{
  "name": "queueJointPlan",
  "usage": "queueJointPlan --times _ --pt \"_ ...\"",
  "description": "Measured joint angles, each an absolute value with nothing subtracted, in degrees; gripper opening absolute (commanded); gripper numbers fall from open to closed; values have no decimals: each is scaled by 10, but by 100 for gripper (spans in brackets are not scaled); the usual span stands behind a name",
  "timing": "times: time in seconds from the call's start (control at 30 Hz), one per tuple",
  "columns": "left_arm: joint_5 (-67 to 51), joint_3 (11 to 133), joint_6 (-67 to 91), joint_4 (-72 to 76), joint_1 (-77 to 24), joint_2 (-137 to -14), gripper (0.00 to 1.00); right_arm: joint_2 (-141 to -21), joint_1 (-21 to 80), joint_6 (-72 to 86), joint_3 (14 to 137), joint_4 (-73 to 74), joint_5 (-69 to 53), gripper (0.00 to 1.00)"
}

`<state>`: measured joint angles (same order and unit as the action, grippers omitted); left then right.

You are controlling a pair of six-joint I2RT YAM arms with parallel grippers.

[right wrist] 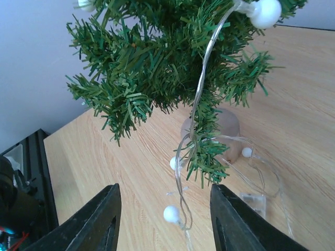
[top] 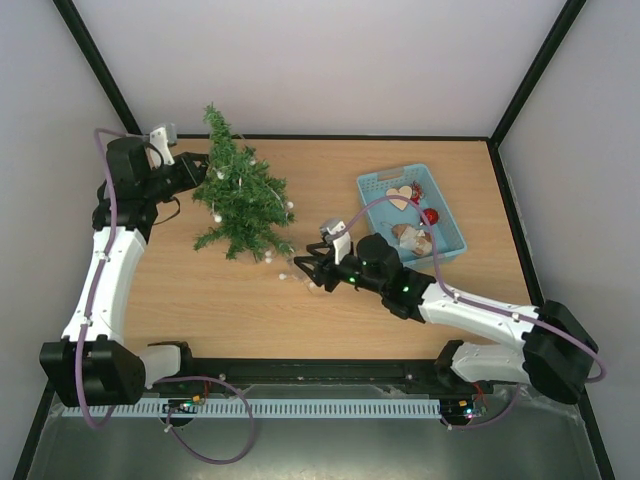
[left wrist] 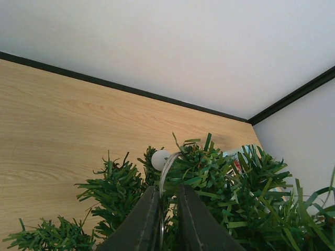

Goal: Decorate the small christmas tree
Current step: Wrap the decoration item around the Christmas tree.

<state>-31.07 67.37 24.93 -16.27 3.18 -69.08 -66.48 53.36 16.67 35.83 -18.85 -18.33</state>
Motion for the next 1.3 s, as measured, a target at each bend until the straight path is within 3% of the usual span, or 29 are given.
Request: queueJointPlan --times 0.23,0.3,0.4,0.43,0.83,1.03,1.3 --pt "-307 670 264 -163 32 -686 18 -731 536 121 363 -229 -196 40" --pt "-302 670 270 -163 32 -683 19 -752 536 111 372 -229 -198 29" --pt "-296 670 276 -164 32 -679 21 -765 537 101 382 -227 -193 4" --pt "-294 670 277 -166 32 -676 22 -764 537 100 385 -226 -187 2" --pt "-251 686 280 -201 32 -657 45 -610 539 99 389 -138 -105 2" --pt "-219 715 278 -219 32 -641 55 -555 539 116 403 -84 -136 2" --pt "-183 729 261 -244 26 -594 55 -537 540 175 455 -58 -258 2"
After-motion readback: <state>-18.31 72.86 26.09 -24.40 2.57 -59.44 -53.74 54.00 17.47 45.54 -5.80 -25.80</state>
